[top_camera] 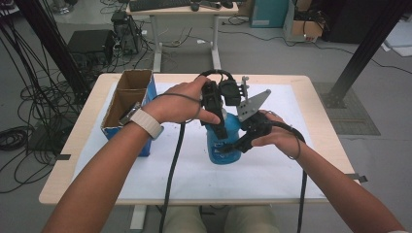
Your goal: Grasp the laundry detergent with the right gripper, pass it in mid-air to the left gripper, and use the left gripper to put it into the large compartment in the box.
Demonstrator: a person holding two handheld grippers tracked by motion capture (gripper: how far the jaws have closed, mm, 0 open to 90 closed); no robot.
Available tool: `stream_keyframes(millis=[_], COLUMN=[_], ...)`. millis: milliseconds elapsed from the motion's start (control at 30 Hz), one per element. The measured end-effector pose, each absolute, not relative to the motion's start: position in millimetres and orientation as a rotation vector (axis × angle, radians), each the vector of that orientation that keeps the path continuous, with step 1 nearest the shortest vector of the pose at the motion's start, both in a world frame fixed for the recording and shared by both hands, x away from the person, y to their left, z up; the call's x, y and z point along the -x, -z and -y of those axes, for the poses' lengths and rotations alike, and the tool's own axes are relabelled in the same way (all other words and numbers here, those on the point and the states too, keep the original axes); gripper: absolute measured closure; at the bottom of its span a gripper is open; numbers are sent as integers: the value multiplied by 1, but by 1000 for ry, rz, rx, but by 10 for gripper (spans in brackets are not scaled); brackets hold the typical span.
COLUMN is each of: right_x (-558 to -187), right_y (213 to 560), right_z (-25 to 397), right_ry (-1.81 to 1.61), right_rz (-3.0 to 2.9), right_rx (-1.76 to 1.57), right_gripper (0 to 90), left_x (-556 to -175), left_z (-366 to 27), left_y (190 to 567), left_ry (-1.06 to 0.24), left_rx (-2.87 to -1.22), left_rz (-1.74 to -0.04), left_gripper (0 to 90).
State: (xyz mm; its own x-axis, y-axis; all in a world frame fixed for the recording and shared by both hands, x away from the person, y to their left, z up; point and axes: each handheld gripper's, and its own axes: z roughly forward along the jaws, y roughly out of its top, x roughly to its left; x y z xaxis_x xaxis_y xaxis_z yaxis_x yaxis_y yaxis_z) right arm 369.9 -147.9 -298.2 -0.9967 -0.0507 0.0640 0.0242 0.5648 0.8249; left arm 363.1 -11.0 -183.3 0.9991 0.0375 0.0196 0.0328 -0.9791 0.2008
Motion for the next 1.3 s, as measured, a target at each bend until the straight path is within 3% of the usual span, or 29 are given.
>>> stream_keyframes(millis=[1300], right_x=[-369], right_y=[296], right_z=[148], right_ry=[1439], right_rz=[2719], right_rx=[-24], right_gripper=[429], left_x=[-361], left_z=[12], left_y=[180], left_ry=[-38], left_rx=[-2941], left_rz=[-54], left_gripper=[372])
